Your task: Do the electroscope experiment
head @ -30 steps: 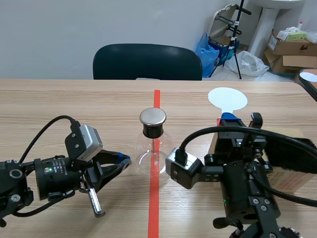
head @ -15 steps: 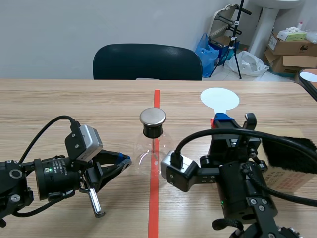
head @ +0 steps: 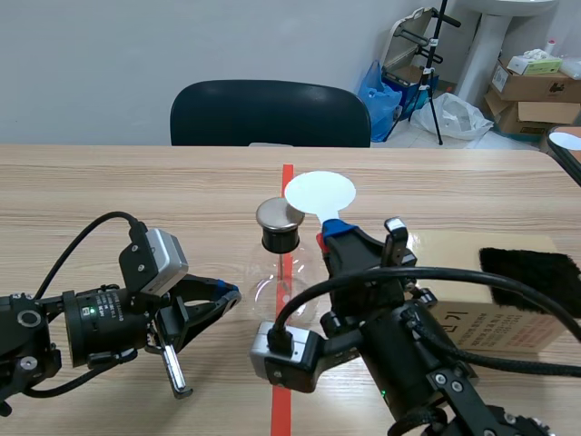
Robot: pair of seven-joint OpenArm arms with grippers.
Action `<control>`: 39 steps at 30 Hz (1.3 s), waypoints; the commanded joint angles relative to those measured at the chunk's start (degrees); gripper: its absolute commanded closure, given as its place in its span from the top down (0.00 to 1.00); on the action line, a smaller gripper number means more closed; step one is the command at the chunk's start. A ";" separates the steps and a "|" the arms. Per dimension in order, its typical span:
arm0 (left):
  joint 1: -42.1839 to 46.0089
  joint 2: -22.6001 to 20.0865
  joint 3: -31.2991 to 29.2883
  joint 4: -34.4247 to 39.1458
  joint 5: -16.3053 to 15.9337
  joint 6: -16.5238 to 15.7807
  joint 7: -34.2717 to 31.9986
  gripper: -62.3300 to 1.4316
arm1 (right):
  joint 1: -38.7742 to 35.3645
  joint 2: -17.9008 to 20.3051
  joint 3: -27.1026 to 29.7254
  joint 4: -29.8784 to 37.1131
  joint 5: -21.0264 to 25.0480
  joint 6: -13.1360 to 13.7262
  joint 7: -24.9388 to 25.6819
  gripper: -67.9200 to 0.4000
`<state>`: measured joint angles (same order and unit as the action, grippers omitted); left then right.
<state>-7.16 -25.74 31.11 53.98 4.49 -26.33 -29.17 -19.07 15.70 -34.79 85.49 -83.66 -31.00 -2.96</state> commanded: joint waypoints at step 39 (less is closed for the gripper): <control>-0.46 0.28 -0.17 1.03 -0.79 0.09 -0.98 0.06 | 0.81 0.15 0.22 0.48 -0.04 -0.61 6.56 0.02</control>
<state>-7.16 -25.74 31.11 53.98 4.49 -26.33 -29.17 -18.92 15.73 -34.79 85.49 -83.66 -30.98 3.79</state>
